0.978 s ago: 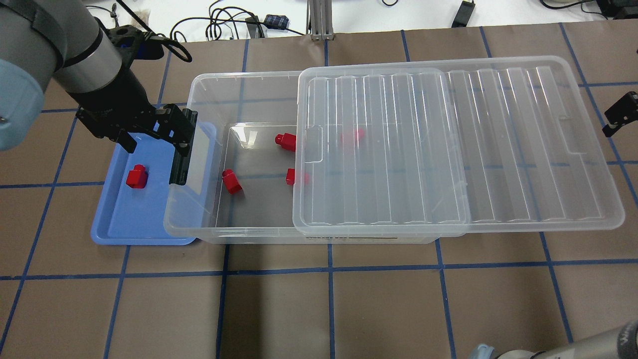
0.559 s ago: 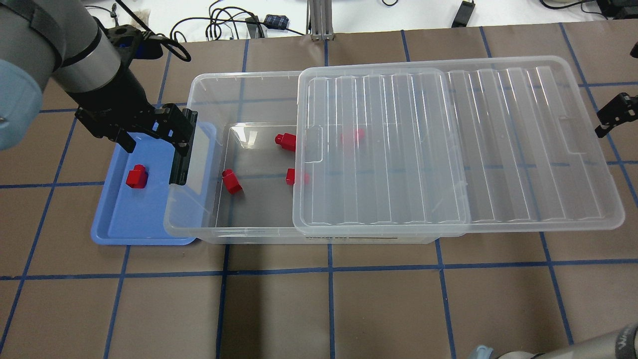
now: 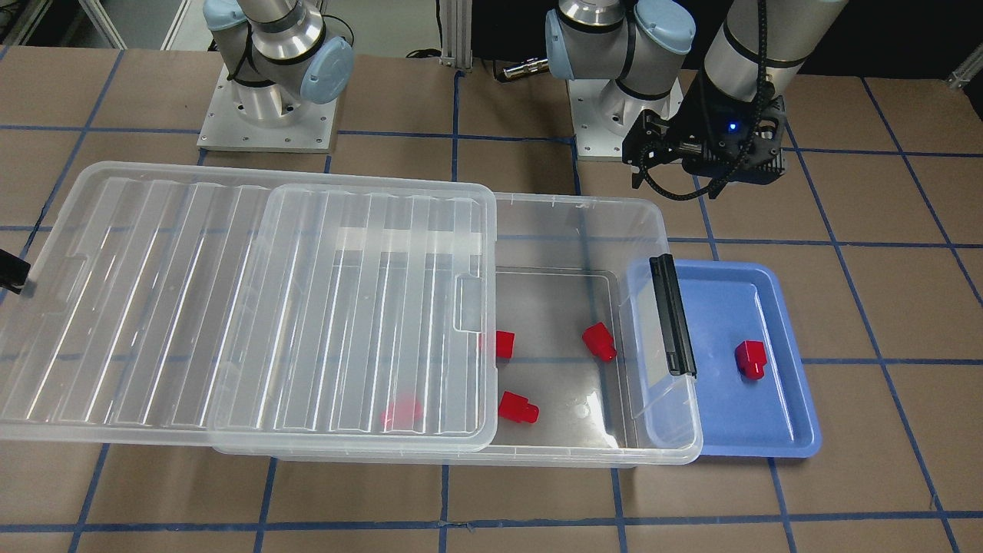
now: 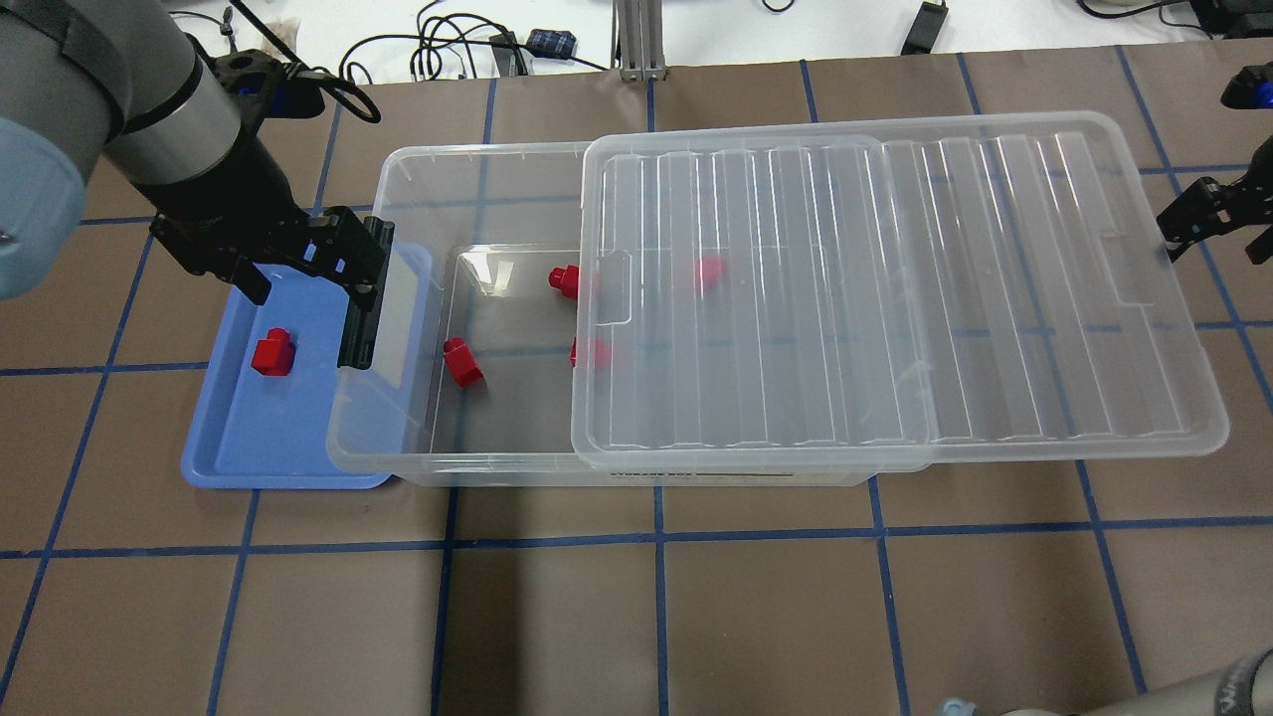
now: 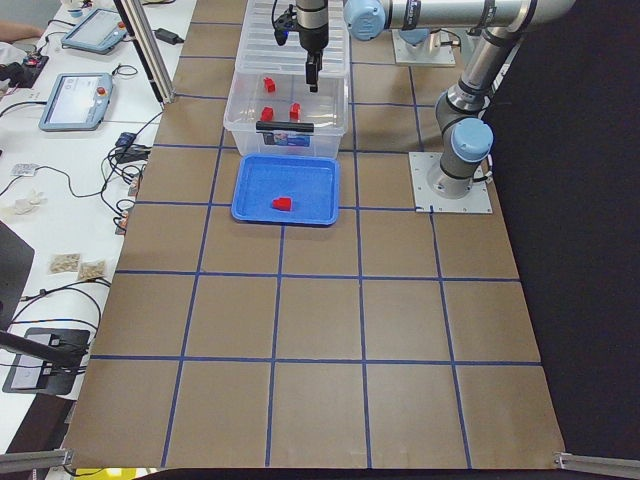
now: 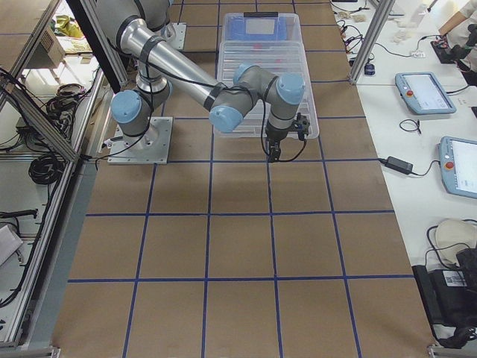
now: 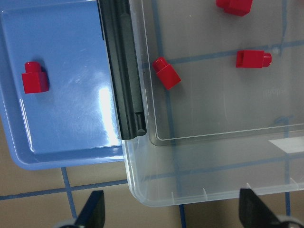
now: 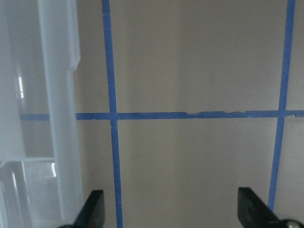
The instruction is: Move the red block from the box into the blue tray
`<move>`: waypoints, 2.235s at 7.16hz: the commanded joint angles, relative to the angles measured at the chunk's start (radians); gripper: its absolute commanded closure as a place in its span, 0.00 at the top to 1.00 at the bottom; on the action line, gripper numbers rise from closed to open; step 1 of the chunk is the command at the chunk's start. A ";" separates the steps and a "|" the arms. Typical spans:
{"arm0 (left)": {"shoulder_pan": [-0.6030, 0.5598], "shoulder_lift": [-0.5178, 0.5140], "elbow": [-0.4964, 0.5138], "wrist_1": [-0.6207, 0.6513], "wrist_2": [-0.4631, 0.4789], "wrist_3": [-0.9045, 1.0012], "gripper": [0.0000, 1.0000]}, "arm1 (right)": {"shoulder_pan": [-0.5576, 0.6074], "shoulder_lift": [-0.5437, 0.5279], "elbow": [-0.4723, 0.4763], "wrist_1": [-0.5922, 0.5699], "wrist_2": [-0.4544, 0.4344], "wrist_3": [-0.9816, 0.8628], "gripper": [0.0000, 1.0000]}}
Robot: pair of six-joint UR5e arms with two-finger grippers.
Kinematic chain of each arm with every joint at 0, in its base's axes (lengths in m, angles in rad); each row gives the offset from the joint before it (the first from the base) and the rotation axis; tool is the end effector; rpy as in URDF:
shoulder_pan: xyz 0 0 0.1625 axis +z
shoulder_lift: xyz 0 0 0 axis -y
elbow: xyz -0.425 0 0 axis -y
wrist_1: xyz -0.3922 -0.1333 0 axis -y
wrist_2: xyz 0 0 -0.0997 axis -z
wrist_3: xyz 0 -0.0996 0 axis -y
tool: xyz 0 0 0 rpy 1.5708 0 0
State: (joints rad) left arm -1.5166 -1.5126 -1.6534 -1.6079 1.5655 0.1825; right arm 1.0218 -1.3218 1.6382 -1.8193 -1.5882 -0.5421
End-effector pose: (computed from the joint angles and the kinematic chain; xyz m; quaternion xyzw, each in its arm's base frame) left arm -0.1087 -0.4673 0.4717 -0.0640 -0.9975 -0.0302 0.0063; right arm -0.1853 -0.5550 0.3462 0.0032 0.9994 0.0335 0.0102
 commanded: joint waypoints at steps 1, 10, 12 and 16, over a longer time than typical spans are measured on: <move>0.001 0.000 0.001 0.000 0.001 0.000 1.00 | 0.024 -0.004 0.000 0.000 0.004 0.016 1.00; 0.001 0.011 0.012 0.002 0.011 0.002 1.00 | 0.170 -0.023 0.034 0.000 0.004 0.184 1.00; 0.003 0.012 0.007 0.008 0.010 0.002 1.00 | 0.207 -0.025 0.040 0.000 0.002 0.230 1.00; 0.036 0.015 0.007 0.011 0.008 0.006 1.00 | 0.290 -0.031 0.043 0.000 0.002 0.332 1.00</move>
State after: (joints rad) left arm -1.4858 -1.4983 -1.6480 -1.5977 1.5757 0.1872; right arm 1.2925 -1.3504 1.6796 -1.8193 -1.5880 -0.2355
